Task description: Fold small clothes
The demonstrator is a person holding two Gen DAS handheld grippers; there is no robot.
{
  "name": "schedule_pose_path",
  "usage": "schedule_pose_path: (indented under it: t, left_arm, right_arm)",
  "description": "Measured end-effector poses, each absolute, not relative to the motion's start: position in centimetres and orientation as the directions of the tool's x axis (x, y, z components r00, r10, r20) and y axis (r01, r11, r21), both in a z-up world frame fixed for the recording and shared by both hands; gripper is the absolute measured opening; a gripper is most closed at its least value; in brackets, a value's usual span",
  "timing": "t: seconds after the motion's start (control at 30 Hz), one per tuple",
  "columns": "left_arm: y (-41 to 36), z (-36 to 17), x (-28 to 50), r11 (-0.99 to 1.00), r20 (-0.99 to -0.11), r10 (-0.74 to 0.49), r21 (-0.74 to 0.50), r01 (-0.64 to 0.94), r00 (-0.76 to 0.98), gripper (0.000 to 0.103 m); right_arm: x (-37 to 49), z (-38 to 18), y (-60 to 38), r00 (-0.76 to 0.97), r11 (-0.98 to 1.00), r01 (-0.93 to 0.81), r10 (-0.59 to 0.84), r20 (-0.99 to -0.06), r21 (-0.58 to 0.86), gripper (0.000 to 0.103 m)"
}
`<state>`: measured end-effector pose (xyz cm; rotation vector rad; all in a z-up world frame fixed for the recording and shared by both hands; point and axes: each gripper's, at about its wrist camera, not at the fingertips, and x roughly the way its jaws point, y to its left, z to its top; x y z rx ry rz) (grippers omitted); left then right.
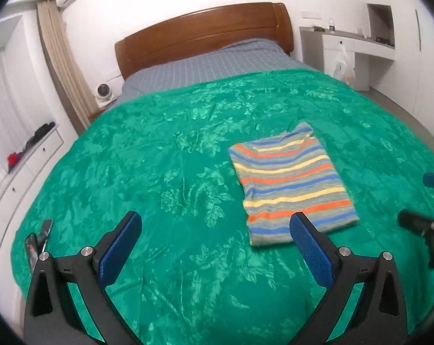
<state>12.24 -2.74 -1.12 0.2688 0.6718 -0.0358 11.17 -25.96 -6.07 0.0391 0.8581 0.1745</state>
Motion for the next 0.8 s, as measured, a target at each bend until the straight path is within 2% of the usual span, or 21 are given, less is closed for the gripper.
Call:
schedule_pose_path:
  t: [0.17,0.53,0.8]
  left_arm:
    - [-2.8,-0.2,10.7,0.975,-0.617,0.043,0.198,0.102,0.786,0.103]
    - [-2.9,0.9,8.2,0.979,-0.606,0.045,0.186,0.087,0.794,0.103]
    - [-1.1,1.4,6.5,0.992,-0.608,-0.021,0.084,0.091,0.794,0.103]
  right_arm:
    - [9.5,-4.5,-24.2,0.666,0.985,-0.164,0.151,-0.73,0.053,0.101]
    - [6.4,-2.6,-24.4,0.706,0.99,-0.135,0.125,-0.697,0.041,0.103]
    - [4.4,0.2,-24.4,0.747,0.994,-0.105,0.084,-0.659,0.008,0.103]
